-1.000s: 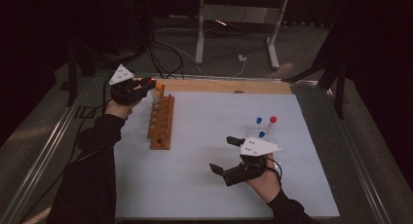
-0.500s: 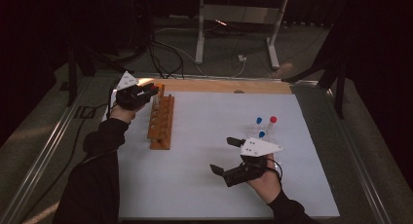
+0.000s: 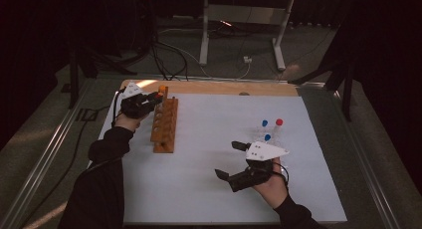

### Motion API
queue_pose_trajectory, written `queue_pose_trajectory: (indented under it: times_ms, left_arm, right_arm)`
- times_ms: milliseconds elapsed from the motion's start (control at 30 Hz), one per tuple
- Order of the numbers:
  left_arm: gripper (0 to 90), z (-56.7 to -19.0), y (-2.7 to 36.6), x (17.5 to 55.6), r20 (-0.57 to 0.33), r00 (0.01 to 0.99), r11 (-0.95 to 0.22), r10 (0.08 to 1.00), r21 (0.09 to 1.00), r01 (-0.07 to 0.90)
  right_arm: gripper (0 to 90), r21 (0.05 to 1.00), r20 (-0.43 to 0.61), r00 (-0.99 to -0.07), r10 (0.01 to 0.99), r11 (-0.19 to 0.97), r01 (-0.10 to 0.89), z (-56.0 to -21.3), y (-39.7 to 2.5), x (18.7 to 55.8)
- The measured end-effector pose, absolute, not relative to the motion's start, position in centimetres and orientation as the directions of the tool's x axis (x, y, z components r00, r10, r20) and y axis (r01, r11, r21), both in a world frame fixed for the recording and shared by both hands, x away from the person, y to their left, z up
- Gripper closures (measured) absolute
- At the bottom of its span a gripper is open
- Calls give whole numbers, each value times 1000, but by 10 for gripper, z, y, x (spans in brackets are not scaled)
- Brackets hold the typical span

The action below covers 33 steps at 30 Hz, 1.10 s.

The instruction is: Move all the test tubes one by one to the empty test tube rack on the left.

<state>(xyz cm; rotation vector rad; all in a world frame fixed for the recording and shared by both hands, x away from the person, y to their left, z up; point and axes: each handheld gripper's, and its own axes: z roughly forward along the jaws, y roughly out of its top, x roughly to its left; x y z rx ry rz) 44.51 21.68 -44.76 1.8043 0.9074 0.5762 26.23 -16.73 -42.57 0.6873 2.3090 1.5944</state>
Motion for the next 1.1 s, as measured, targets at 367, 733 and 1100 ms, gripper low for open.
queue_pose_trajectory:
  times_ms: [367, 733, 1100]
  left_arm:
    - [713, -453, 218, 443, -18, 599, -218, 800, 923, 318]
    - [487, -447, 220, 438, -49, 635, -228, 771, 910, 347]
    - [89, -416, 223, 404, -71, 689, -207, 722, 927, 313]
  right_arm:
    - [0, 928, 62, -858, 510, 287, 237, -425, -168, 262]
    - [0, 943, 61, -869, 491, 258, 211, -422, -170, 262]
    - [0, 959, 49, -884, 465, 224, 171, -402, -179, 261]
